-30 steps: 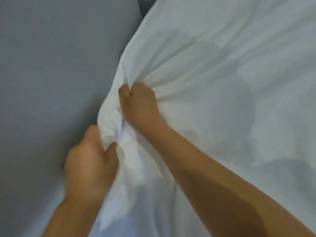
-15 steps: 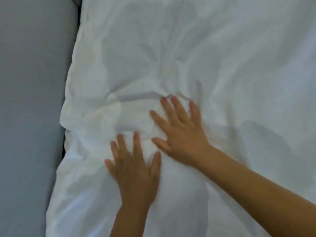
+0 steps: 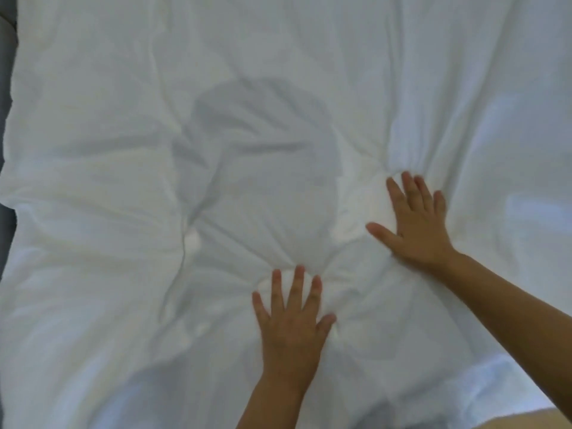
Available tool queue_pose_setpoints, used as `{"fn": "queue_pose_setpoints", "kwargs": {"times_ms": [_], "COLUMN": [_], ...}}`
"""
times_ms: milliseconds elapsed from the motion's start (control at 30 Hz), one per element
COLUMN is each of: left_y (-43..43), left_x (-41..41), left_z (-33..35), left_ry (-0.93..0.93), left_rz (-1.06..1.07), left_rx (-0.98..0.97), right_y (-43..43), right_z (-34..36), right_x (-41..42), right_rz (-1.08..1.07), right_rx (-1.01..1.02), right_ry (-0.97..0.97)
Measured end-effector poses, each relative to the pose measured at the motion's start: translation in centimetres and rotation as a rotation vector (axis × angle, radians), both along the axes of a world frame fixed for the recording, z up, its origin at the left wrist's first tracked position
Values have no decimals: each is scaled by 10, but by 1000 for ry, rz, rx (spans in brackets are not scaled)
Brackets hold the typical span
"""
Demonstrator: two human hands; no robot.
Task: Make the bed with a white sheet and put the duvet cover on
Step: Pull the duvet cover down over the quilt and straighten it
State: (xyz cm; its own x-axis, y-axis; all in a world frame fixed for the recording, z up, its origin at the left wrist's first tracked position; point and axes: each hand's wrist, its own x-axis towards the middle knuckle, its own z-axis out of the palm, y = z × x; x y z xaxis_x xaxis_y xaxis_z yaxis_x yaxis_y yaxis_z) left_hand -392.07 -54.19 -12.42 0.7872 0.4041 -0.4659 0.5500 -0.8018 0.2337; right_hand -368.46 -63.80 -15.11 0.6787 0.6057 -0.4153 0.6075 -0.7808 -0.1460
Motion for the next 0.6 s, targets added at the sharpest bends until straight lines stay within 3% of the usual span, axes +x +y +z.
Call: {"fn": "queue_pose_setpoints", "kwargs": {"times_ms": [100,233,333,433,533,600], "left_y": [-13,-22,-34,-62,-91,-103], "left_x": [9,8,2,1,-6,-7], "left_z": [-12,-29,-23,-12,-13,-10], "left_ry": [-61,-75,-180,-185,-15,5], "left_rz": [150,278,369,358,215,167], "left_rx": [54,94,84,-1,29,94], "right_y": [-30,-84,-98,-84,-70,-80], "right_z": [1,-3,-7,-6,6,14], "right_x": [-12,-45,-63,-71,-75,-63], "right_rz": [186,544,709,703,611,556], "right_rx": [126,64,320,519,618,621], "right_ry": [85,96,-101,-317,-214,-200]}}
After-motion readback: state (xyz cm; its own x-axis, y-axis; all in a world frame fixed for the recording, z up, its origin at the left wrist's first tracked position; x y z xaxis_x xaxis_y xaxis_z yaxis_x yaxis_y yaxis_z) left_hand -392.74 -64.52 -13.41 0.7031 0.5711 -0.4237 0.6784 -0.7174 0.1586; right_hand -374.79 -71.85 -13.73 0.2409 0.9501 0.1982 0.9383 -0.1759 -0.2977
